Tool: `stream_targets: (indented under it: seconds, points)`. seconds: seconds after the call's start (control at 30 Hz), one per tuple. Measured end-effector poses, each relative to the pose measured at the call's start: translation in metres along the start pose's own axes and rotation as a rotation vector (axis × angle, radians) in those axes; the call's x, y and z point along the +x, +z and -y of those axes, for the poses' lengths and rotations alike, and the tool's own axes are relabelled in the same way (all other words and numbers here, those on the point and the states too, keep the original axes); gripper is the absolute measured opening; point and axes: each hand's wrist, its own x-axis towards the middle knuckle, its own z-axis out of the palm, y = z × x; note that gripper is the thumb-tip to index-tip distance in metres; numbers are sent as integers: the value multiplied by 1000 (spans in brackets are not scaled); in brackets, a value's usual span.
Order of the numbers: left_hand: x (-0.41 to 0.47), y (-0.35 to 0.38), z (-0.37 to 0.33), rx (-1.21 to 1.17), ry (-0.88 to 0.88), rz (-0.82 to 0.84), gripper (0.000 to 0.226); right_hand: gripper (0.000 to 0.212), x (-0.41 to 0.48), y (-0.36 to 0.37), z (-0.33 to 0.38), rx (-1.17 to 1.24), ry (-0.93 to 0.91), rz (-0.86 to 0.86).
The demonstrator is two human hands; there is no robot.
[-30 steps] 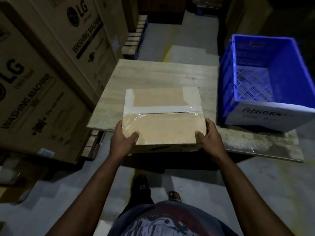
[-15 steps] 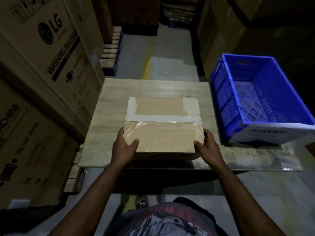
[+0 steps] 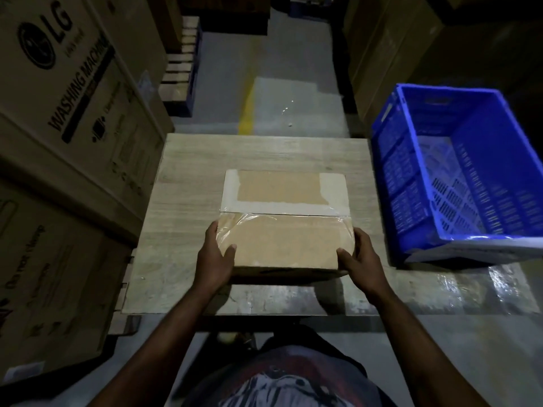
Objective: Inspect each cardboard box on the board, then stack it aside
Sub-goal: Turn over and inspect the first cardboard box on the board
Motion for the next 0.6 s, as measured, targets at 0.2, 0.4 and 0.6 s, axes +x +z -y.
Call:
stream_targets:
  seconds: [0.2, 0.4, 0.6]
  points:
    - [5, 7, -3, 47, -6, -57, 66, 62, 23, 0, -9, 96, 3, -9]
    - [0, 12, -8, 37, -71, -94, 65, 67, 17, -3, -12, 71, -16, 52]
    - [-4, 14, -7, 5, -339, -84, 73, 75, 16, -1, -13, 10, 61, 26]
